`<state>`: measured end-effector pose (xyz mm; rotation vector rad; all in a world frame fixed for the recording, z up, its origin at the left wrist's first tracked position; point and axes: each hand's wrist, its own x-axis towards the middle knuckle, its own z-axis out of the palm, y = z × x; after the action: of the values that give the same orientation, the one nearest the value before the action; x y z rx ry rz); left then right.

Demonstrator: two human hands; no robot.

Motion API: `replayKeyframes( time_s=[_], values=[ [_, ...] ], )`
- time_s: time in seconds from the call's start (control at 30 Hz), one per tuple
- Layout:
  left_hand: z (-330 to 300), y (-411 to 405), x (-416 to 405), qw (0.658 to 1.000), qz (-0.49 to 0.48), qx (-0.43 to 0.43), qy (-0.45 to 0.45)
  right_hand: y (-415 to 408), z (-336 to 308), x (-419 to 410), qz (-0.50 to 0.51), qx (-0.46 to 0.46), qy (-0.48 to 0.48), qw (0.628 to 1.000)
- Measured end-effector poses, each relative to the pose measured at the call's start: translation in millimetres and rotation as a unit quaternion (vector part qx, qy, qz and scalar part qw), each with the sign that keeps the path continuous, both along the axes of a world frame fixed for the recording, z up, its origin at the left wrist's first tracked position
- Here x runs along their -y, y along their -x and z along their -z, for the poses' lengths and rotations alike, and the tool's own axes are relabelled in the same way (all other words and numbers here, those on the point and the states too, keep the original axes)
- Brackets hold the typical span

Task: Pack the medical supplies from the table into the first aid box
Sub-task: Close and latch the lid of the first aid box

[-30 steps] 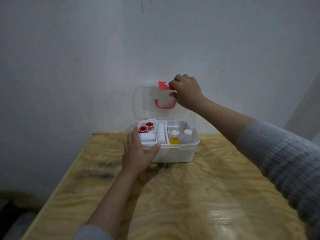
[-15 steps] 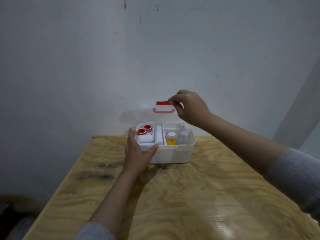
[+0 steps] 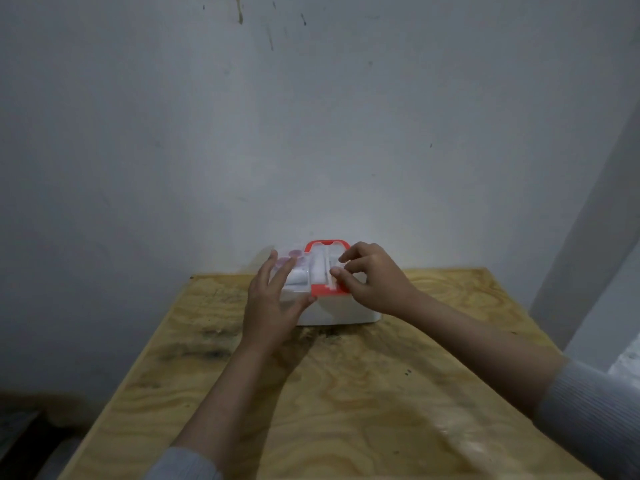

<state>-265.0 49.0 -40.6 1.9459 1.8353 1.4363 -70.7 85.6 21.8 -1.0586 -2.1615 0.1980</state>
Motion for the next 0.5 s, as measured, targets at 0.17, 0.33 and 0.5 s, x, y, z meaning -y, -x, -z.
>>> replayKeyframes(
  time_s=[0.17,0.33,0.5],
  values=[
    [1.5,2.0,0.2,1.0,0.003,-0.003,-0.02,2.0,13.0,-0.4,0.013,0.005,-0.031,0.999],
    [4.7,7.4,-1.3,1.0,0.006,-0.024,-0.012,1.5,25.7,-1.7,0.015,0.01,-0.087,0.996],
    [7.9,-1.0,-3.4,0.999,-0.019,-0.02,-0.035,1.4,38.2,-4.6,0.024,0.02,-0.144,0.989]
  ],
)
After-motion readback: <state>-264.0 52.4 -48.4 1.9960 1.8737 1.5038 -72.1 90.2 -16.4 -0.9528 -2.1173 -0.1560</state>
